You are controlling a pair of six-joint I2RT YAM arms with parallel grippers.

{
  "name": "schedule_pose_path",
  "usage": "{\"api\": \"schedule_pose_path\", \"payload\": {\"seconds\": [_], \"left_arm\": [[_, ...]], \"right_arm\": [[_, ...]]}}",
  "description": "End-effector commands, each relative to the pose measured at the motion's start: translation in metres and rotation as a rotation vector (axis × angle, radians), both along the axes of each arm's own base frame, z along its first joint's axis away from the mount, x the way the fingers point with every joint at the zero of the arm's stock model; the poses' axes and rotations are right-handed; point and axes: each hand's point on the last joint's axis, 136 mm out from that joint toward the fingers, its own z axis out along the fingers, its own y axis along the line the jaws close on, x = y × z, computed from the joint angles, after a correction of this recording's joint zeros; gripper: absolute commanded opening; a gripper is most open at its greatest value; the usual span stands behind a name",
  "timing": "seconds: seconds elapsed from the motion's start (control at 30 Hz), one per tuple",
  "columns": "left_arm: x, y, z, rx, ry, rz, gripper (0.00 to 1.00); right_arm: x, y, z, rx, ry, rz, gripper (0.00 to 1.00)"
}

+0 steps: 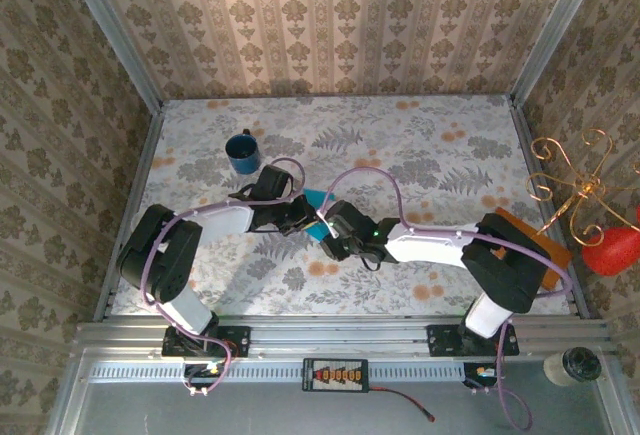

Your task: Fold a paper plane with a square sheet of paper (pick it up from the middle)

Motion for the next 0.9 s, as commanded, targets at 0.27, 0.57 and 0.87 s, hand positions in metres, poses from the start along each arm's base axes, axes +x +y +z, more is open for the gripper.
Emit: {"api": "schedule_pose_path", "payload": {"seconds": [0.27, 0.57, 0.87], "left_arm": [[-0.001, -0.006, 0.009, -0.050, 0.092, 0.081, 0.07], [-0.003, -0.005, 0.008, -0.049, 0.107, 0.091, 0.07], [-0.003, -0.005, 0.006, -0.046, 0.114, 0.095, 0.08]], "right_arm": [[0.013, -0.013, -0.013, -0.123, -0.026, -0.122, 0.36], [0.014, -0.014, -0.016, -0.120, -0.035, -0.129, 0.34], [0.013, -0.011, -0.018, -0.131, -0.048, -0.111, 0.38]]}}
